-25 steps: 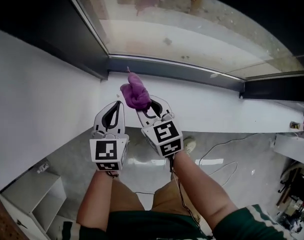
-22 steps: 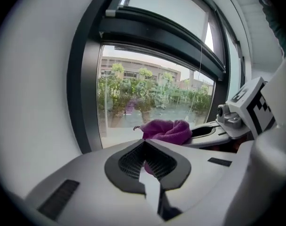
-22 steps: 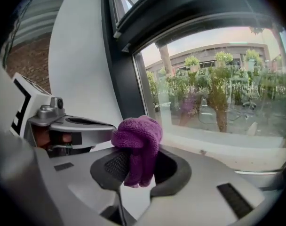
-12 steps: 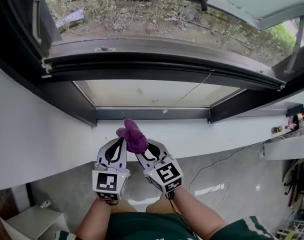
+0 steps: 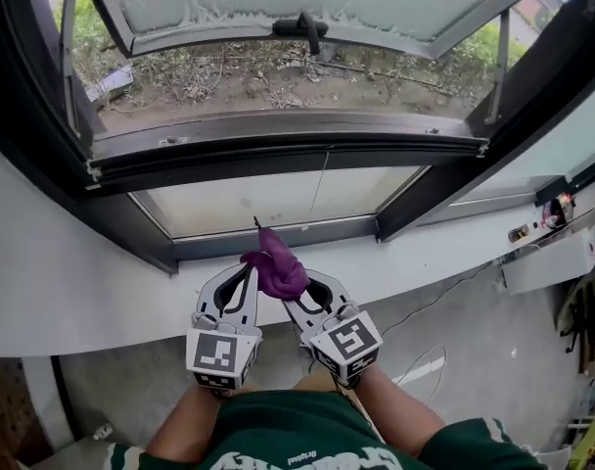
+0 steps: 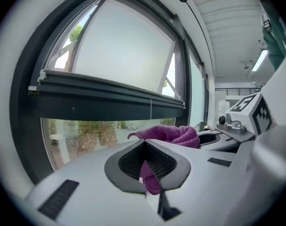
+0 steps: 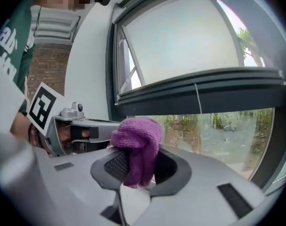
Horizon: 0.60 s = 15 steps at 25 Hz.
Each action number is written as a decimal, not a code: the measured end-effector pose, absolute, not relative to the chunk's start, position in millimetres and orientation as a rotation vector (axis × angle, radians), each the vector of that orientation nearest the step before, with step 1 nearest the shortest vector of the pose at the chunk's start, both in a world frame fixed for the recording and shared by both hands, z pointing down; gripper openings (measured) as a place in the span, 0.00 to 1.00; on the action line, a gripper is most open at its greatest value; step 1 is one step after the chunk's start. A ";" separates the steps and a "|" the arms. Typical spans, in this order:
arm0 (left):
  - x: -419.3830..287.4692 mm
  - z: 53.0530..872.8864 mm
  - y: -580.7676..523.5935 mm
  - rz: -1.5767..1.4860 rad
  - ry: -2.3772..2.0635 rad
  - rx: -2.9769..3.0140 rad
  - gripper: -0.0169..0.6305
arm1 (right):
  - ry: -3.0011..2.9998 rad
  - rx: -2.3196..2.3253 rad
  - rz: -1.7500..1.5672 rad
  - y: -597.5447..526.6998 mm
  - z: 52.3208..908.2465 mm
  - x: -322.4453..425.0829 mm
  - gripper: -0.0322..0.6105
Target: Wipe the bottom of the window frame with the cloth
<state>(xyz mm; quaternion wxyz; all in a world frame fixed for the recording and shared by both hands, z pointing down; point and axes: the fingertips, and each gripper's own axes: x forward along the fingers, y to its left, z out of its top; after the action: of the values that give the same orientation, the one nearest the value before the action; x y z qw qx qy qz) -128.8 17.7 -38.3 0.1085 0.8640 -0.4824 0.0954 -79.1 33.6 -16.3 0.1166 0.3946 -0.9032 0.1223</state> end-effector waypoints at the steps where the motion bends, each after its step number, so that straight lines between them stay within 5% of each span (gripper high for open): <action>1: -125.5 -45.2 19.7 0.281 -1.410 2.562 0.04 | -2.644 1.183 0.352 32.8 -23.6 -72.7 0.23; 15: -103.7 -92.0 32.8 0.264 -1.377 2.780 0.04 | -2.698 1.380 0.375 34.4 -64.3 -13.0 0.23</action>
<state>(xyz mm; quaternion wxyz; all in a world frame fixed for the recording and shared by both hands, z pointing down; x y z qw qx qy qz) -103.7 32.8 -92.0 0.0139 0.8927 -0.4423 0.0847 -13.0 34.4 -64.3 0.0441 0.4515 -0.8827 0.1227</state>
